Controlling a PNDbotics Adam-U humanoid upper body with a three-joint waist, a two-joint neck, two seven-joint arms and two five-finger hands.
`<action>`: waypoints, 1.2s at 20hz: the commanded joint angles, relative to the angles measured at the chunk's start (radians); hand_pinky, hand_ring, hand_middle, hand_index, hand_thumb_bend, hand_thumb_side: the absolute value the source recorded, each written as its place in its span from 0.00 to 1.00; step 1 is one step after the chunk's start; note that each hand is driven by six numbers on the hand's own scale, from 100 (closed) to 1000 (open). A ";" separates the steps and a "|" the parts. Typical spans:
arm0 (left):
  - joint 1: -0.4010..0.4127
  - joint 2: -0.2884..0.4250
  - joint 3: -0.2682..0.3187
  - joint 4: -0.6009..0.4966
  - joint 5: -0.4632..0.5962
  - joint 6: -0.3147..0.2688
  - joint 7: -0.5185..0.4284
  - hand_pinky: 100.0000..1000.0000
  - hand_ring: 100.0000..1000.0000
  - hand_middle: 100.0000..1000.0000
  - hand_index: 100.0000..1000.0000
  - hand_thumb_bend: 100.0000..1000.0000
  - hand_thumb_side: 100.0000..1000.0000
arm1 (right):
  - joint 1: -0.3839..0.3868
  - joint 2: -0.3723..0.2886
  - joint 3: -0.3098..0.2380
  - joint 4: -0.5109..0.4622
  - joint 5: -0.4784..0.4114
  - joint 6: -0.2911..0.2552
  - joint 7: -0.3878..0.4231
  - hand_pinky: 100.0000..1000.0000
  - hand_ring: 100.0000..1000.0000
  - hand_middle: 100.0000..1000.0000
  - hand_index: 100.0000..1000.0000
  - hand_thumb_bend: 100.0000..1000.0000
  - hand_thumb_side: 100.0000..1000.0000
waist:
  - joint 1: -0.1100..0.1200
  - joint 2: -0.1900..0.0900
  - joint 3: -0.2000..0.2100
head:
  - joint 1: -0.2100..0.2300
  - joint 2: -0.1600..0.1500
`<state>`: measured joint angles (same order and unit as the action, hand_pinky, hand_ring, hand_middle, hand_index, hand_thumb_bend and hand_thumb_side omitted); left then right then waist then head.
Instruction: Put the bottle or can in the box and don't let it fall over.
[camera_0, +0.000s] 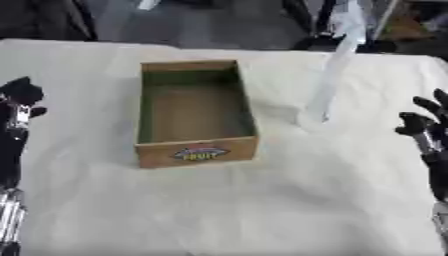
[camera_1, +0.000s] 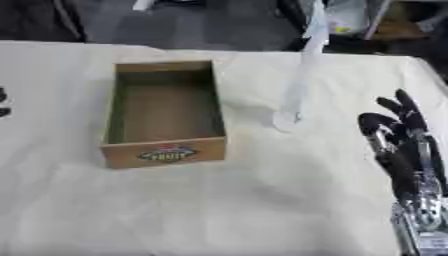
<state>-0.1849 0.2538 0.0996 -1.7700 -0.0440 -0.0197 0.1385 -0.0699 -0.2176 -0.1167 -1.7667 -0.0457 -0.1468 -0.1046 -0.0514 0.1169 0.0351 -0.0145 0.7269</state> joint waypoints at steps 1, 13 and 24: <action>-0.006 0.007 0.009 -0.015 -0.001 -0.001 -0.002 0.71 0.76 0.64 0.80 0.40 0.72 | -0.008 -0.026 -0.006 -0.013 -0.003 0.003 -0.001 0.62 0.74 0.83 1.00 0.59 0.52 | 0.001 -0.006 0.001 | 0.005 -0.005; -0.001 0.006 0.006 -0.012 0.001 -0.001 -0.007 0.71 0.76 0.64 0.80 0.40 0.72 | -0.120 -0.119 0.038 0.085 0.043 0.058 -0.022 0.62 0.76 0.86 1.00 0.63 0.47 | 0.001 -0.013 0.007 | -0.008 0.006; 0.001 0.005 0.001 -0.010 0.005 -0.002 -0.014 0.71 0.76 0.64 0.80 0.41 0.72 | -0.318 -0.201 0.119 0.312 0.100 0.081 -0.042 0.65 0.81 0.89 1.00 0.66 0.44 | 0.001 -0.020 0.023 | -0.018 0.014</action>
<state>-0.1764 0.2531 0.1016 -1.7693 -0.0437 -0.0211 0.1281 -0.3698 -0.3836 0.0016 -1.4666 0.0416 -0.0668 -0.1414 -0.0516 0.1138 0.0569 -0.0292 0.7375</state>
